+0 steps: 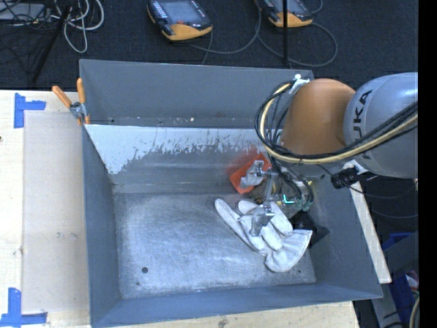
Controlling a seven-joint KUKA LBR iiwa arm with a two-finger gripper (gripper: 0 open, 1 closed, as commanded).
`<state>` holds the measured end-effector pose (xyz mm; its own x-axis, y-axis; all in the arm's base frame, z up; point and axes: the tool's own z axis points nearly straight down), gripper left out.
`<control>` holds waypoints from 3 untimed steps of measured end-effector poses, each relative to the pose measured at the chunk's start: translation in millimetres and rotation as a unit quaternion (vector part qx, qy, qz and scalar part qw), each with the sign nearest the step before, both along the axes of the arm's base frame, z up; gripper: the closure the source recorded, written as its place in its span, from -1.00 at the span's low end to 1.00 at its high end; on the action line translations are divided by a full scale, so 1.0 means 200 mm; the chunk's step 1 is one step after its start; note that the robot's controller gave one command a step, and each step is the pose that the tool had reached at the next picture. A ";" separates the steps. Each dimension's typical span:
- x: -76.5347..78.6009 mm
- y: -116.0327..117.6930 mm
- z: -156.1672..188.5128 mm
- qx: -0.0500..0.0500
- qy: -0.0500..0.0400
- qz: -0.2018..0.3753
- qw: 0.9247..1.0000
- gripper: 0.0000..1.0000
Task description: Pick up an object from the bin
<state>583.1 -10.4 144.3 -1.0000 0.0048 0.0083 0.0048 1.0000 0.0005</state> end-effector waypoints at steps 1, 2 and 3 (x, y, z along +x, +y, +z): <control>0.01 0.00 0.02 0.000 -0.003 0.000 1.000 -1.00; 0.08 -0.02 -0.16 0.000 -0.007 0.015 1.000 -1.00; 0.12 -0.05 -0.32 0.001 -0.002 0.092 0.996 -1.00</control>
Offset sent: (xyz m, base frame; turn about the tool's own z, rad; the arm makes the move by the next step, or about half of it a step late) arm 0.0241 -0.0072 -0.0743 -0.0507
